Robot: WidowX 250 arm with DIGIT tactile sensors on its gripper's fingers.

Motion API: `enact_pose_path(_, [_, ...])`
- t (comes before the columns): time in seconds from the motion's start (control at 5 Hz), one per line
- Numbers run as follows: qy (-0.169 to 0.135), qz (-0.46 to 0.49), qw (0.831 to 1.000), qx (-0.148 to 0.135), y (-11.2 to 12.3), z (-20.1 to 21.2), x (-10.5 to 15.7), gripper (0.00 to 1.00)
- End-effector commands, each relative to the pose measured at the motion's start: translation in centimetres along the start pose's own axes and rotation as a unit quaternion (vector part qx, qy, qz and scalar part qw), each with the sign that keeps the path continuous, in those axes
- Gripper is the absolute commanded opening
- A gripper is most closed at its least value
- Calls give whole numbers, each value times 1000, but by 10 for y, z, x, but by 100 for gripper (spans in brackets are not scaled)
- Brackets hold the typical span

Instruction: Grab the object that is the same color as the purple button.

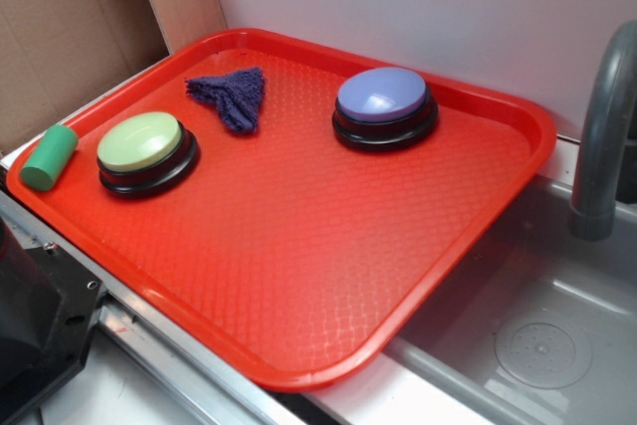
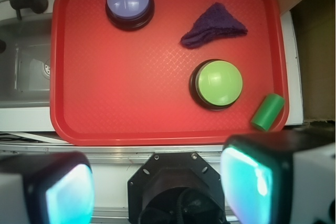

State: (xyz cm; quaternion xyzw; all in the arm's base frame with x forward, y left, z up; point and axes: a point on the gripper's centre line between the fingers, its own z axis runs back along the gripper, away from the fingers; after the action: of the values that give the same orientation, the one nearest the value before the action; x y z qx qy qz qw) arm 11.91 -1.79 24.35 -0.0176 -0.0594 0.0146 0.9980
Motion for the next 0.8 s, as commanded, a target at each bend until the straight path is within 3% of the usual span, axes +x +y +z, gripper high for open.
enact_pose_path(0.0, [0, 0, 1000, 0, 0, 0, 0, 100])
enact_pose_path(0.4, [-17, 150, 988, -3, 17, -18, 21, 100])
enact_pose_path(0.6, [-15, 250, 968, -15, 33, -39, 40, 100])
